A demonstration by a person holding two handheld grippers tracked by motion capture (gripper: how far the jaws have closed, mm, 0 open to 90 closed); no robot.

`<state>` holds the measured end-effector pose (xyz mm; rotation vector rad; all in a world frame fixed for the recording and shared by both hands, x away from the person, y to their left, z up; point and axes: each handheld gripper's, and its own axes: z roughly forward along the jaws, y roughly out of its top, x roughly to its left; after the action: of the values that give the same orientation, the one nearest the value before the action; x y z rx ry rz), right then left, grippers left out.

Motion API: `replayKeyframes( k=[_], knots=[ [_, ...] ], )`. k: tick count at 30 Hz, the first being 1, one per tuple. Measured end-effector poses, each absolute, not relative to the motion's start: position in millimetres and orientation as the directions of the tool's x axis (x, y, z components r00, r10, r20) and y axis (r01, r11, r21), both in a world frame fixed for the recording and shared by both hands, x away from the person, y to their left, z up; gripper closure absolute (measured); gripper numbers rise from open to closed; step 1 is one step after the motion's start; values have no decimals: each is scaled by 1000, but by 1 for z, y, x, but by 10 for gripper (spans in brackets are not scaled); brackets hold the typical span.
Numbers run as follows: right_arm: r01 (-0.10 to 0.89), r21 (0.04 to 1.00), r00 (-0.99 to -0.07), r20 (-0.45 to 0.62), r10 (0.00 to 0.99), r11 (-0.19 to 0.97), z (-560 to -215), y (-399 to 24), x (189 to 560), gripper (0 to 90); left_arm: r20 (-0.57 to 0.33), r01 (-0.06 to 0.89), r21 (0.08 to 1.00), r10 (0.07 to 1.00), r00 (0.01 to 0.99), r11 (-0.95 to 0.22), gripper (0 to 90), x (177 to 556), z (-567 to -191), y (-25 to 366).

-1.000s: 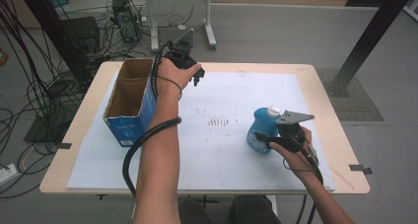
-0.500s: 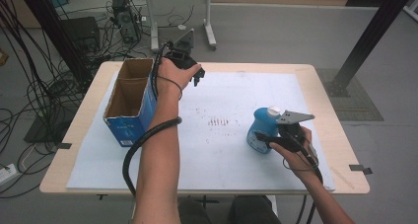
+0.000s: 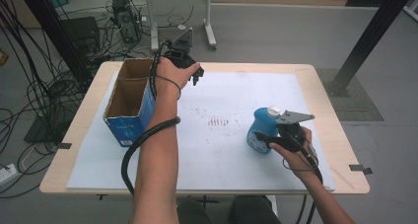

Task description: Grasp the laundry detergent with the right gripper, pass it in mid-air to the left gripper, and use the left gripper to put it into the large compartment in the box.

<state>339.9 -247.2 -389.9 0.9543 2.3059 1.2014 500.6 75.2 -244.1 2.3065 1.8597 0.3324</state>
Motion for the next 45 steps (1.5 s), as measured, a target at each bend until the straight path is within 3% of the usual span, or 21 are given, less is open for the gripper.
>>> replayKeyframes(
  k=[45],
  knots=[
    [392, 826, -705, -12, 709, 404, -391, -248, 340, 452, 72, 937, 268, 974, 213, -225, 69, 501, -239, 72]
  ],
)
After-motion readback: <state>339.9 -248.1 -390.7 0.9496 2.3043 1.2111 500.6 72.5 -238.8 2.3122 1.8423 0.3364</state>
